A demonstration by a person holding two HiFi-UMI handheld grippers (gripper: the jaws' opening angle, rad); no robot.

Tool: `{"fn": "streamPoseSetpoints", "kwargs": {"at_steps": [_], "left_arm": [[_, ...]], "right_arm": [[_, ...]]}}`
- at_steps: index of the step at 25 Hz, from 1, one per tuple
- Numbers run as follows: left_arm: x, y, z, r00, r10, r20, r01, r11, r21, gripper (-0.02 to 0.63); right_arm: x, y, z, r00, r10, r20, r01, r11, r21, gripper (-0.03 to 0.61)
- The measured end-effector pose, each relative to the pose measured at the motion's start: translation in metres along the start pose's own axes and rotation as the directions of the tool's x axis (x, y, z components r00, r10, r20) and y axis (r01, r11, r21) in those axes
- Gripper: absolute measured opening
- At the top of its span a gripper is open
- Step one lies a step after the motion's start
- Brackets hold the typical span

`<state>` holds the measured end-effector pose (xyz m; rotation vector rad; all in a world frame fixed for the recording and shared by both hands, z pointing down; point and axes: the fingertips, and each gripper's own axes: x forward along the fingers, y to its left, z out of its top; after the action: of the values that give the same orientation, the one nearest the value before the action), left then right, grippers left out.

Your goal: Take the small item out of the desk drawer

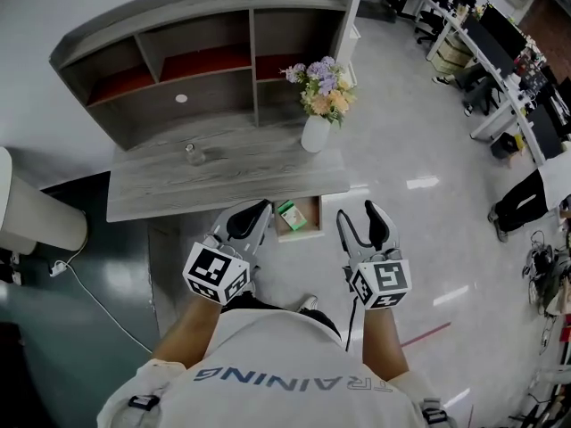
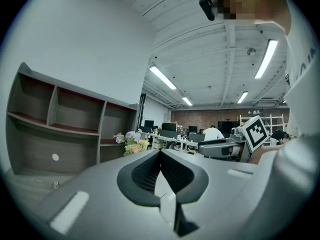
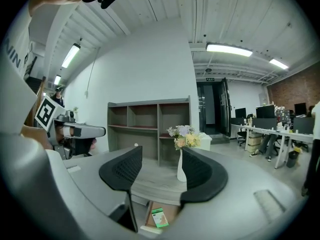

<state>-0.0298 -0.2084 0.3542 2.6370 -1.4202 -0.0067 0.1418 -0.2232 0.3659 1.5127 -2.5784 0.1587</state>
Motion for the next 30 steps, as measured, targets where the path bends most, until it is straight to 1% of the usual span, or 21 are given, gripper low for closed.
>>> {"fn": "streamPoseSetpoints", "kwargs": {"at_steps": [3,9,12,16,19,25,30], "left_arm": [[-0.001,0.002,-0.002,1.000,0.004,-0.002,-0.004,1.000,-0.002,-0.002],[-0.002,0.005,-0.002,1.000,0.001,-0.003,-0.001,1.000,-0.002,-0.002],[-0.001,0.006,-0.003,1.000,-0.003,-0.009,0.003,1.000,-0.003,-0.002],[0.000,0.006,-0.004,1.000,-0.005,-0.014,0.005,1.000,-0.003,-0.002],[0.000,0.008,-0.005,1.000,-0.002,-0.016,0.002,1.000,-0.003,-0.002],[-0.004,0.018,-0.019,0.999,0.020,-0.046,-0.021,0.999,-0.027,-0.002],[-0.007,0.030,-0.043,0.995,0.046,-0.087,-0.051,0.997,-0.054,-0.002]], "right_arm": [[0.002,0.002,-0.001,1.000,0.005,-0.007,-0.005,1.000,-0.007,0.305],[0.007,0.005,-0.006,1.000,-0.001,-0.028,0.001,1.000,-0.008,0.476],[0.008,0.005,-0.007,0.999,-0.001,-0.034,0.000,1.000,-0.003,0.523],[0.008,0.007,-0.009,0.999,0.004,-0.043,-0.005,1.000,-0.010,0.535],[0.011,0.007,-0.017,0.997,0.009,-0.074,-0.010,1.000,-0.014,0.535],[0.029,0.015,-0.053,0.983,0.028,-0.180,-0.033,0.999,-0.028,0.534],[0.051,0.023,-0.093,0.960,0.056,-0.273,-0.068,0.997,-0.037,0.534]]}}
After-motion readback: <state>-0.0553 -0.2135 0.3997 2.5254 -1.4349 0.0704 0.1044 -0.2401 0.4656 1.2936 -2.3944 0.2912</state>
